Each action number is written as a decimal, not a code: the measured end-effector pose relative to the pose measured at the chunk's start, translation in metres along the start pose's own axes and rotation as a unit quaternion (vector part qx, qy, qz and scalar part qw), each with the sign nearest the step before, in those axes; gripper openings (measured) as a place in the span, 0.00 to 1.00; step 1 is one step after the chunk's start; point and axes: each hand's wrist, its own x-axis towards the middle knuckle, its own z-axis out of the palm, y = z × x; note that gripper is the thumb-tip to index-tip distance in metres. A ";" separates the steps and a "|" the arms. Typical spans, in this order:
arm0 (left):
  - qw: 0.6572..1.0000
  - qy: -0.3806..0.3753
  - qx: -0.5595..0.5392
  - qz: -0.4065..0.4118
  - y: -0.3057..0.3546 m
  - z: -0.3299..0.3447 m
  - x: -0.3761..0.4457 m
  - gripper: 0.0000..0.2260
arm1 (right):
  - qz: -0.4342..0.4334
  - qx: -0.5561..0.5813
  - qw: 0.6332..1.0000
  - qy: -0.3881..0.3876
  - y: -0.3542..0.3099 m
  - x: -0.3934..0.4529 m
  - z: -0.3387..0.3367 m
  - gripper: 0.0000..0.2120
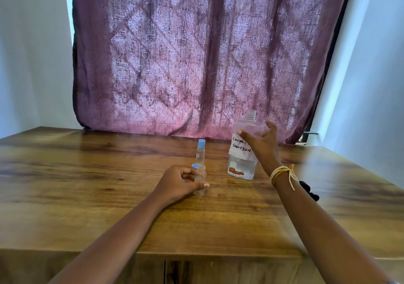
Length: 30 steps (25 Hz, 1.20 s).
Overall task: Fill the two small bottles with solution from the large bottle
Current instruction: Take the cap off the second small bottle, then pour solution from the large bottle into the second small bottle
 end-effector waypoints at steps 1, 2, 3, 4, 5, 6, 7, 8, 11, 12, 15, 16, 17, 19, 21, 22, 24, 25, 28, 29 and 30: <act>1.000 -0.003 -0.004 -0.002 0.000 0.000 0.000 0.17 | -0.009 -0.005 1.000 0.009 0.002 0.002 0.001 0.41; 1.000 -0.003 -0.009 -0.004 0.000 0.000 0.001 0.17 | -0.027 -0.019 0.999 0.018 0.003 0.003 0.002 0.34; 1.000 -0.003 -0.013 -0.005 0.000 0.000 0.001 0.16 | -0.043 -0.024 0.999 0.020 0.004 0.003 0.002 0.27; 1.000 -0.004 -0.016 -0.006 0.000 0.000 0.001 0.17 | -0.049 -0.017 0.999 0.015 0.004 0.002 0.003 0.24; 1.000 -0.005 -0.018 -0.005 0.000 0.000 0.001 0.17 | -0.045 0.000 0.999 0.008 0.004 0.002 0.003 0.23; 1.000 -0.006 -0.021 -0.005 0.000 0.000 0.001 0.18 | -0.038 0.015 0.999 0.001 0.004 0.001 0.003 0.23; 1.000 -0.006 -0.024 -0.004 0.000 0.000 0.001 0.18 | -0.040 0.024 0.999 -0.003 0.004 -0.001 0.002 0.23; 1.000 -0.005 -0.028 -0.001 0.000 0.000 0.001 0.18 | -0.049 0.022 0.999 -0.008 0.004 -0.003 0.002 0.23; 0.999 0.003 -0.045 0.004 -0.001 0.000 0.002 0.19 | -0.106 -0.006 0.994 -0.017 0.003 -0.016 0.005 0.29; 0.999 0.006 -0.052 0.002 -0.001 0.000 0.002 0.19 | -0.135 -0.025 0.990 -0.013 0.004 -0.021 0.007 0.29; 0.997 0.009 -0.074 0.000 0.000 0.001 0.003 0.18 | -0.216 -0.078 0.973 0.003 0.008 -0.032 0.011 0.32; 0.997 0.009 -0.079 0.002 0.001 0.000 0.003 0.17 | -0.248 -0.093 0.964 0.001 0.010 -0.034 0.012 0.33; 0.997 0.007 -0.083 0.004 0.002 -0.001 0.003 0.17 | -0.276 -0.108 0.955 -0.007 0.011 -0.036 0.012 0.34; 0.996 0.002 -0.093 0.008 0.003 -0.002 0.003 0.19 | -0.317 -0.146 0.936 -0.040 0.011 -0.039 0.013 0.36; 0.994 0.006 -0.106 0.010 0.003 -0.001 0.002 0.19 | -0.344 -0.186 0.918 -0.074 0.012 -0.042 0.013 0.37; 0.994 0.009 -0.111 0.012 0.002 -0.001 0.002 0.18 | -0.353 -0.197 0.911 -0.087 0.012 -0.042 0.013 0.37; 0.993 0.011 -0.118 0.019 0.001 -0.002 0.003 0.15 | -0.375 -0.204 0.898 -0.109 0.011 -0.043 0.011 0.35; 0.992 0.008 -0.124 0.025 0.000 -0.002 0.003 0.13 | -0.388 -0.207 0.890 -0.119 0.010 -0.043 0.011 0.35; 0.989 0.000 -0.139 0.044 -0.001 -0.002 0.003 0.10 | -0.414 -0.245 0.866 -0.138 0.008 -0.043 0.010 0.34; 0.989 -0.002 -0.139 0.050 -0.001 -0.003 0.002 0.10 | -0.416 -0.261 0.860 -0.140 0.008 -0.043 0.010 0.33; 0.989 -0.003 -0.138 0.054 0.000 -0.003 0.002 0.10 | -0.419 -0.276 0.854 -0.141 0.007 -0.044 0.010 0.33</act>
